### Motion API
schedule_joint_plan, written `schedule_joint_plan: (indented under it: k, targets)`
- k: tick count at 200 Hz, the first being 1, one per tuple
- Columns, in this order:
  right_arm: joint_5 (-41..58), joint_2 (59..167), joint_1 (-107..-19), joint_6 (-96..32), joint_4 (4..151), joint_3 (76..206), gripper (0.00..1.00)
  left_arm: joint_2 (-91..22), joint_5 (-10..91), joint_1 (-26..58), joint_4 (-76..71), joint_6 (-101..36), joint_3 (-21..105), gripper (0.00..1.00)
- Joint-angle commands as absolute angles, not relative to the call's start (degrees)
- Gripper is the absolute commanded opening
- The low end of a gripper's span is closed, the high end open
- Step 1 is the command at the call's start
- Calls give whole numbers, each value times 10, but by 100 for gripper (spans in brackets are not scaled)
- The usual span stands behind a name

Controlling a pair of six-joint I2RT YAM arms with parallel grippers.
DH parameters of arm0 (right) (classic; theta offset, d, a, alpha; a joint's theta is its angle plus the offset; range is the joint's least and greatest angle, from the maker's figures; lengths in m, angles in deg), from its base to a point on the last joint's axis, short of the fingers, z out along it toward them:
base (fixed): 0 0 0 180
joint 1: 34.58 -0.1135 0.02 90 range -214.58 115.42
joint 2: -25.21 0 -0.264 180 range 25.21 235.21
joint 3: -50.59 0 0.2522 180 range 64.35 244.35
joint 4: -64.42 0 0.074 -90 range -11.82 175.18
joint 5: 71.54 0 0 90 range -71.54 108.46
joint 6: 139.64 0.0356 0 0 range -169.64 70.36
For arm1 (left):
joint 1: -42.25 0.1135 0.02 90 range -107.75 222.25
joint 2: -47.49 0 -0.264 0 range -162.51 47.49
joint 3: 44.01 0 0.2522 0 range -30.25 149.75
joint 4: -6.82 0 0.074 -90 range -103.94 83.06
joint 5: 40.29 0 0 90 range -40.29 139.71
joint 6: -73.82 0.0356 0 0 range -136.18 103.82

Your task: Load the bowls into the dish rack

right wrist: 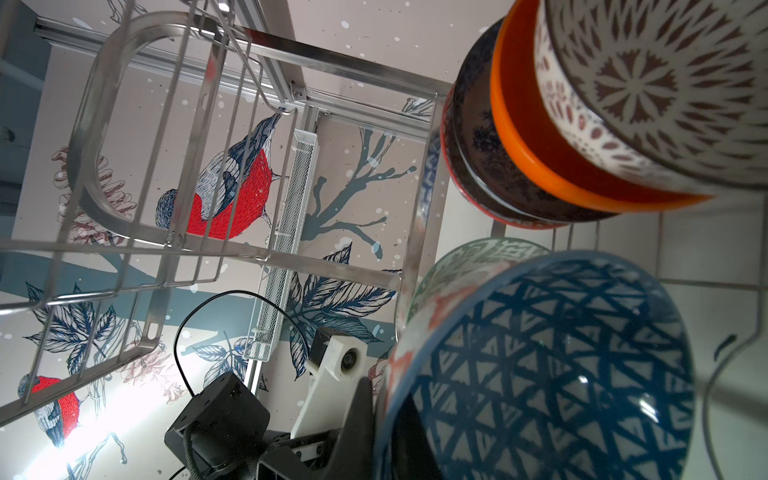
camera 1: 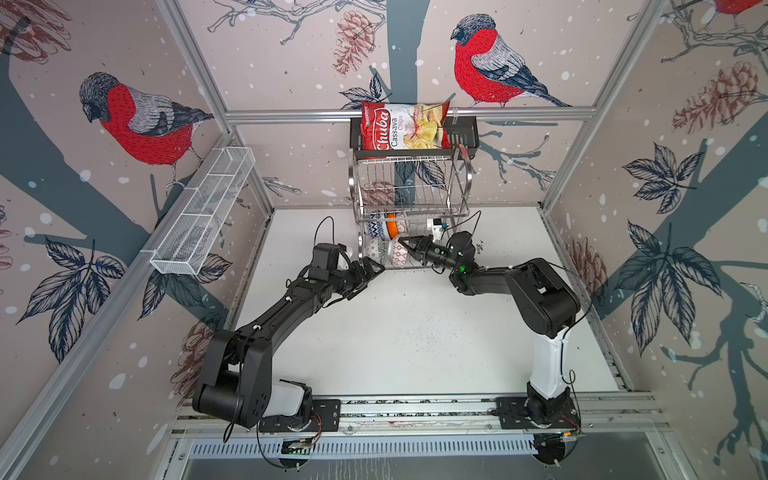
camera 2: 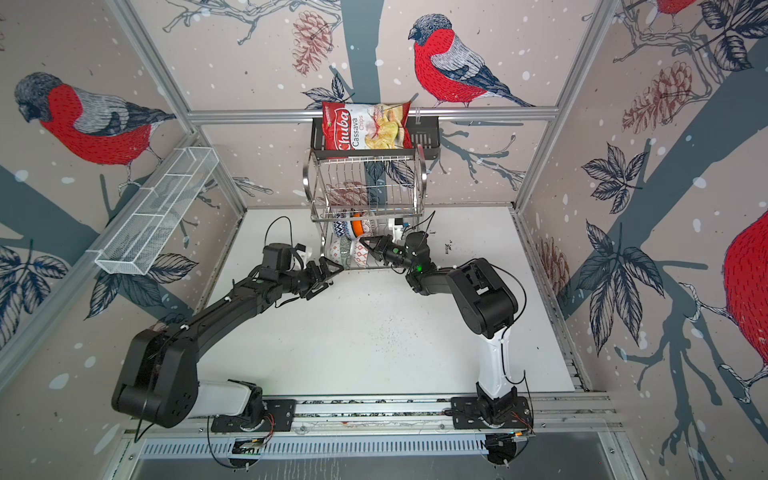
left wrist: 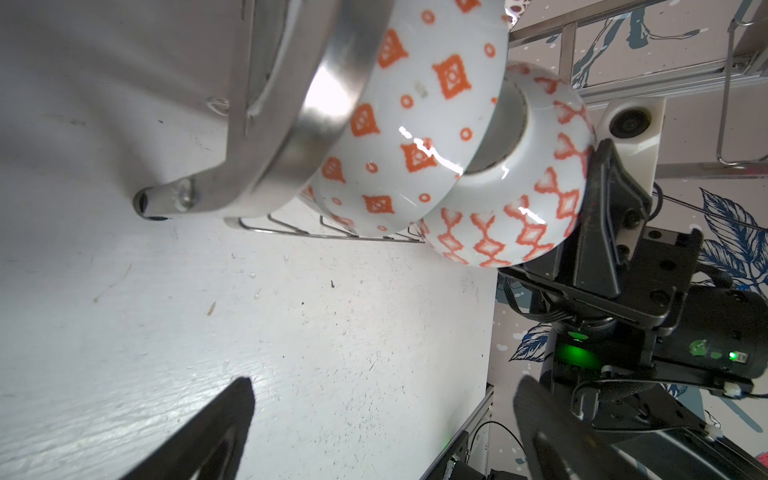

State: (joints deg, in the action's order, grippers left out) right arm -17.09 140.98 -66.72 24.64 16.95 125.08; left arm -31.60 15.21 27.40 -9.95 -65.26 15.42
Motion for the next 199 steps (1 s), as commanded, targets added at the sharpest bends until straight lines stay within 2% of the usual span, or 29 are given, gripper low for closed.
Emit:
schedule_joint_plan:
  k: [1, 53, 199]
  targets:
    - [-177, 1411, -667, 247, 105, 1252, 0, -316, 146, 274, -81, -647, 153, 97]
    - [-177, 1450, -667, 287, 64, 1268, 0, -304, 151, 274, -86, -648, 146, 98]
    - [-177, 1500, -678, 301, 70, 1317, 0, -293, 157, 275, -119, -634, 159, 97]
